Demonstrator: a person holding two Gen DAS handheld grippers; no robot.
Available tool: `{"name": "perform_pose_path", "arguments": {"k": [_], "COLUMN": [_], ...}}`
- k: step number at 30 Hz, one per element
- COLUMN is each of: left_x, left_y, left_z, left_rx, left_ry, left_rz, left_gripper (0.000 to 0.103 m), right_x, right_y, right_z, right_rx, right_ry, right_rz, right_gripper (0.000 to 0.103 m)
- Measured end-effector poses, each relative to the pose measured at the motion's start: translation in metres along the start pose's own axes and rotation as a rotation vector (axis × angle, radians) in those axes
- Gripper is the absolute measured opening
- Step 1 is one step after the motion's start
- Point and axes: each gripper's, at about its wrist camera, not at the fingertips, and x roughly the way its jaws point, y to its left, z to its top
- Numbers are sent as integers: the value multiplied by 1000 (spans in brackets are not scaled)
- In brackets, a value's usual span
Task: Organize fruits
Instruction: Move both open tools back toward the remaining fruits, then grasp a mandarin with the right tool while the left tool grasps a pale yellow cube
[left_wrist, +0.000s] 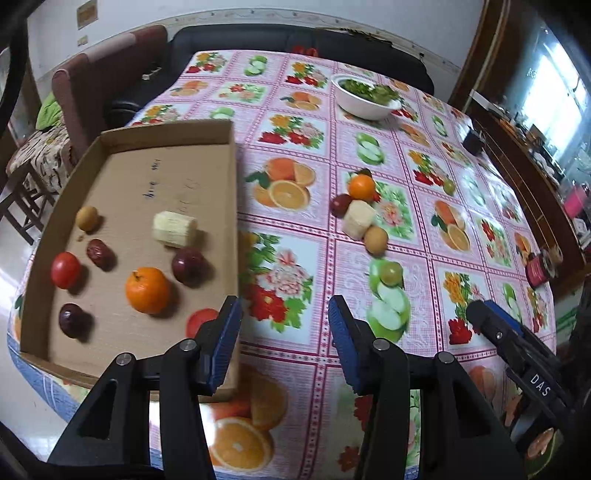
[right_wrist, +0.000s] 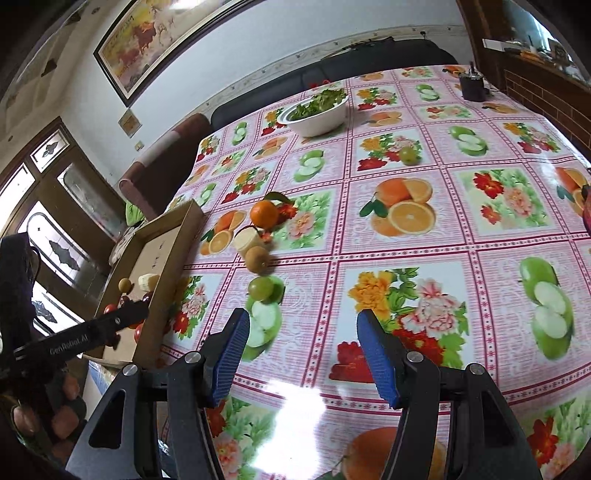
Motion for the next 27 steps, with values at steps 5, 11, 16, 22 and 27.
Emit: {"name": "perform_pose_path", "arguments": {"k": [5, 11, 16, 22, 27], "left_x": [9, 17, 25, 34, 43], "left_y": [-4, -3, -3, -4, -4], "left_z": [6, 18, 20, 27, 40], "left_rx": [-6, -23, -28, -25, -31], "left_ry": [10, 17, 37, 56, 62], "left_rz": [-11, -15, -30, -47, -70], "left_gripper": [47, 47, 47, 47, 47], "right_x": [5, 27, 49, 106, 145], "right_y": [5, 22, 32, 48, 51], "right_z": [0, 11, 47, 85, 98], "right_rx": [-29, -83, -62, -39, -13], "right_ry": [2, 24, 18, 90, 133], "right_rz": [0, 16, 54, 35, 21], "right_gripper": [61, 46, 46, 49, 47]}}
